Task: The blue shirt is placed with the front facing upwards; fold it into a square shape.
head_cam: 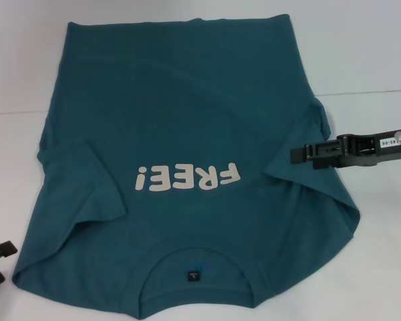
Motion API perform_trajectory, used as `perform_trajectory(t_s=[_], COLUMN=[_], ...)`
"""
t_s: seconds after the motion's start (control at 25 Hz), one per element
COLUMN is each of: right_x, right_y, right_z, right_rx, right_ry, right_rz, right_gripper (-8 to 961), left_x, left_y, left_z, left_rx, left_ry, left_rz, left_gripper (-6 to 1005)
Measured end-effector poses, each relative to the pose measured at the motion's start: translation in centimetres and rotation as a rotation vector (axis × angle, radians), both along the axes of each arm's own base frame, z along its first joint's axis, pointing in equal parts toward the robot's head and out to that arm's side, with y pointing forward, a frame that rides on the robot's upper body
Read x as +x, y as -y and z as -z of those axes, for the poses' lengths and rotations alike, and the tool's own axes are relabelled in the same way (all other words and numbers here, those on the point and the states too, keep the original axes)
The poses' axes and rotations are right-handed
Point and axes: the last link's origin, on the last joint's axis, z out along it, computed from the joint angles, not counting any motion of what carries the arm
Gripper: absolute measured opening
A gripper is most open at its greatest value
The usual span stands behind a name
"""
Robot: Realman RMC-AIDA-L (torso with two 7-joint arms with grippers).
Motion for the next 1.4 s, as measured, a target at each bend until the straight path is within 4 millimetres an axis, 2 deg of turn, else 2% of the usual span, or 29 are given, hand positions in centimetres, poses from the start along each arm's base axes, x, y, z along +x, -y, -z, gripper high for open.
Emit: perform_trajectory(t_s=[0.68, 1.24, 1.4], right_x=[0.0, 0.0, 0.2], right_y=[0.0, -0.1, 0.0], right_z=[0.0, -0.1, 0.1], right_rx=[0.002, 0.006, 0.007], right_ry=[-0.003, -0.002, -0.003], right_rz=[0.001, 0.001, 0.006], right_gripper=[841, 840, 840], left_x=[0.5, 2.2, 1.9], left_y=[0.2, 0.1, -0.1], left_z=[1.2, 1.3, 1.0], left_rx=[-0.030, -0.050, -0.043], left_ry=[0.041, 0.111, 0.100], left_rz=[0.015, 0.089, 0.078], left_gripper=[761, 761, 761])
